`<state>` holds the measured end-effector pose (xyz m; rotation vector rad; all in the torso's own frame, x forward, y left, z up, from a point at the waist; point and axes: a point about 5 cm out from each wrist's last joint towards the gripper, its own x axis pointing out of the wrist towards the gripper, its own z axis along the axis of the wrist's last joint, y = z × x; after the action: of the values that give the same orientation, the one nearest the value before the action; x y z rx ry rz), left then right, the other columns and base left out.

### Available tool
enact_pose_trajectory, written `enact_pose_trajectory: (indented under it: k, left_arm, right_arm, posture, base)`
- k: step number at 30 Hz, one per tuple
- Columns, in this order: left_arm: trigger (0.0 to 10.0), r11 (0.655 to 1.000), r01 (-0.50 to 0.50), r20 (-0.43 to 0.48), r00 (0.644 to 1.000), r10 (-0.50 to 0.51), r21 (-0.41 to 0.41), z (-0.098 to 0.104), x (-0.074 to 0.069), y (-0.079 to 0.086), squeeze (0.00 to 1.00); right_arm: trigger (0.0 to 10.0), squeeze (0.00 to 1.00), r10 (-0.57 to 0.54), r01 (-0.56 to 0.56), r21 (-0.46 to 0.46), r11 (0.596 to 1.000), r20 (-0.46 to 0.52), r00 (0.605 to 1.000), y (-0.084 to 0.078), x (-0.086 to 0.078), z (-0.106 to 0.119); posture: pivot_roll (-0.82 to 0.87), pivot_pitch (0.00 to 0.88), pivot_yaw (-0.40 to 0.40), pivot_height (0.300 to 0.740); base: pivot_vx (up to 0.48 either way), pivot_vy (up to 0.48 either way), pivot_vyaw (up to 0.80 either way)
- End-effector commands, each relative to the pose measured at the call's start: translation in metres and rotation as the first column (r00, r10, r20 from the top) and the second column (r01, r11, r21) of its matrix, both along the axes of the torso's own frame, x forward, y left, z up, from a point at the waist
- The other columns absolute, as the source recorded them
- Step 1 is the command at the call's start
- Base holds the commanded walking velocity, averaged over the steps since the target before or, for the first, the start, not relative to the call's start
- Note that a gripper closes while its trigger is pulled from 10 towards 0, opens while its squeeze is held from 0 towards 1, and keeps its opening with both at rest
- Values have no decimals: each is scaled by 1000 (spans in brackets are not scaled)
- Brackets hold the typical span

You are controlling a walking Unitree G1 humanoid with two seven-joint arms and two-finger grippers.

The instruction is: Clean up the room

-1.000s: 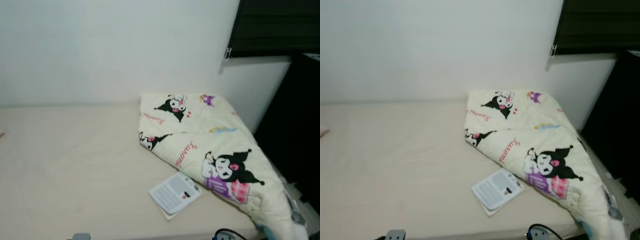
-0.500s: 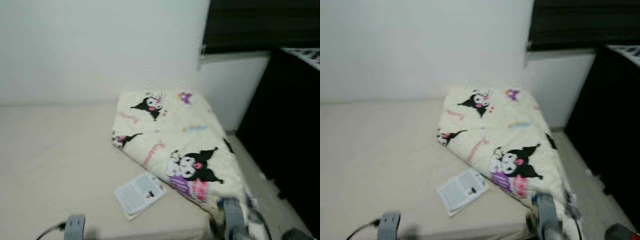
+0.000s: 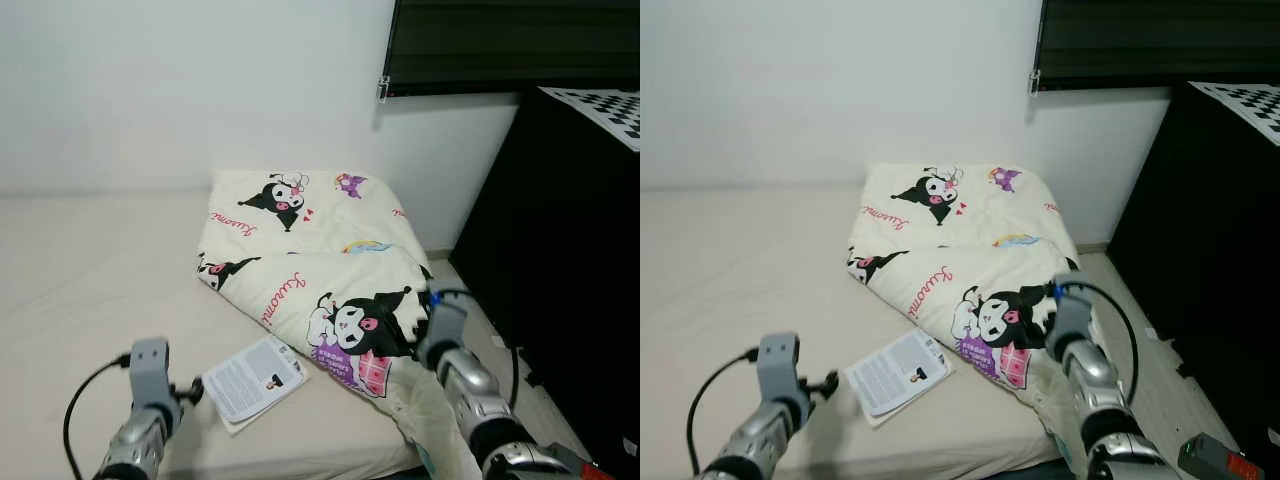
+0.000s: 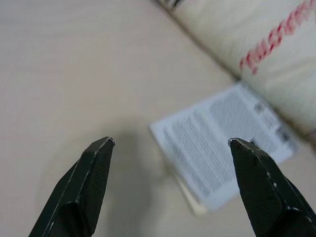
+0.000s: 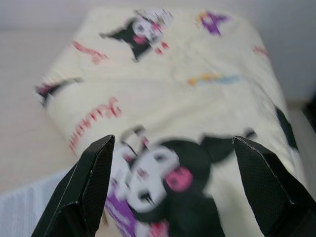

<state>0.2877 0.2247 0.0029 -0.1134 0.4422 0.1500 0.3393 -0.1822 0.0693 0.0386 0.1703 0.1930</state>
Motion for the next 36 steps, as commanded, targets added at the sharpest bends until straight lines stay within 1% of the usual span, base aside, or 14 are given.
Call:
enact_pose_trajectory:
  k: [1,4,10,13,14,16,19,21,25,28,36]
  left_arm:
    - [10000,1000,-7,-14,1000,6,-29,-6,-5,-4,0]
    - [10000,998,-8,20,1000,9,-63,-2,0,-8,0]
    - [10000,997,15,45,999,-11,-81,2,3,-13,0]
    - [10000,995,30,58,998,-24,-96,3,5,-15,0]
    - [10000,991,-1,40,999,6,-135,0,2,-12,0]
    - [10000,986,-32,29,999,37,-164,-2,0,-9,0]
    - [10000,982,-55,28,998,61,-180,-3,-1,-7,0]
    - [10000,973,-82,34,995,91,-215,-3,-2,-4,0]
    - [10000,959,-118,31,991,130,-256,-4,-3,0,0]
    - [10000,945,-133,31,988,148,-299,-4,-3,0,0]
    - [10000,931,-130,17,989,145,-341,-6,-2,-4,0]
  right_arm:
    - [10000,0,-9,9,7,1000,-5,1000,-4,-3,-3]
    - [10000,0,-4,4,10,1000,4,1000,-3,-4,-2]
    - [10000,0,-21,21,22,1000,7,1000,-4,-3,0]
    - [10000,0,-38,38,27,999,-2,999,-6,0,3]
    - [10000,0,-41,41,22,999,10,999,-6,5,10]
    - [10000,0,-40,39,32,999,24,999,-5,7,15]
    - [10000,0,-36,34,43,998,32,999,-5,8,18]
    - [10000,0,-29,28,46,999,38,999,-4,9,20]
    - [10000,0,-25,23,45,999,46,999,-4,10,24]
    - [10000,0,-24,21,50,999,52,998,-3,11,26]
    - [10000,0,-18,14,59,998,71,997,-3,13,33]
  posture:
    - [-111,0,-31,740]
    - [-113,0,-32,740]
    - [-115,0,-29,740]
    - [-116,0,-27,730]
    - [-121,0,-24,720]
    - [-122,0,-25,710]
    - [-122,0,-26,700]
    - [-121,0,-28,690]
    - [-122,0,-29,670]
    - [-122,0,-28,655]
    - [-120,0,-27,625]
  base:
    - [0,-480,0]
    - [0,-232,0]
    - [0,0,0]
    - [0,0,0]
    - [0,0,0]
    - [0,0,0]
    - [0,0,0]
    - [0,0,0]
    - [0,0,0]
    - [0,0,0]
    - [0,0,0]
